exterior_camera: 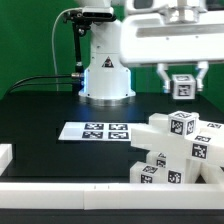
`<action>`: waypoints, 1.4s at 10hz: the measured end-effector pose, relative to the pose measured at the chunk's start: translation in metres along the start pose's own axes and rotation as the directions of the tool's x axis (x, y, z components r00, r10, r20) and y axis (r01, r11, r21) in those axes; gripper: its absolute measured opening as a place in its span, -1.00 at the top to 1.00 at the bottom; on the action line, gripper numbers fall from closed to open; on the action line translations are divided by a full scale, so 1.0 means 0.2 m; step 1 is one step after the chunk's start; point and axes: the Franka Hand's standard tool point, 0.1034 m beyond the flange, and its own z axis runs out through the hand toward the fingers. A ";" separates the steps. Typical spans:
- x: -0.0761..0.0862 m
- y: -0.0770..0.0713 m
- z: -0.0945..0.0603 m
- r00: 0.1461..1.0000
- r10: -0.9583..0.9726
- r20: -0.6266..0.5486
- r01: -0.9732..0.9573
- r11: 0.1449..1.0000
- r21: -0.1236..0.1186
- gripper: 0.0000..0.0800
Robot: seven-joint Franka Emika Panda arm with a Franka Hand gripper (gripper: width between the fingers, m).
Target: Assemble chair
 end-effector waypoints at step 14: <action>-0.09 -0.03 0.13 0.994 -0.080 -0.070 0.080 0.997 -0.005 0.34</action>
Offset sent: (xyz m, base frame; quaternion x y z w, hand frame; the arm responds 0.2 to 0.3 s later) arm 0.0000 0.0000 0.0000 0.0000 0.0000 0.0000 1.0000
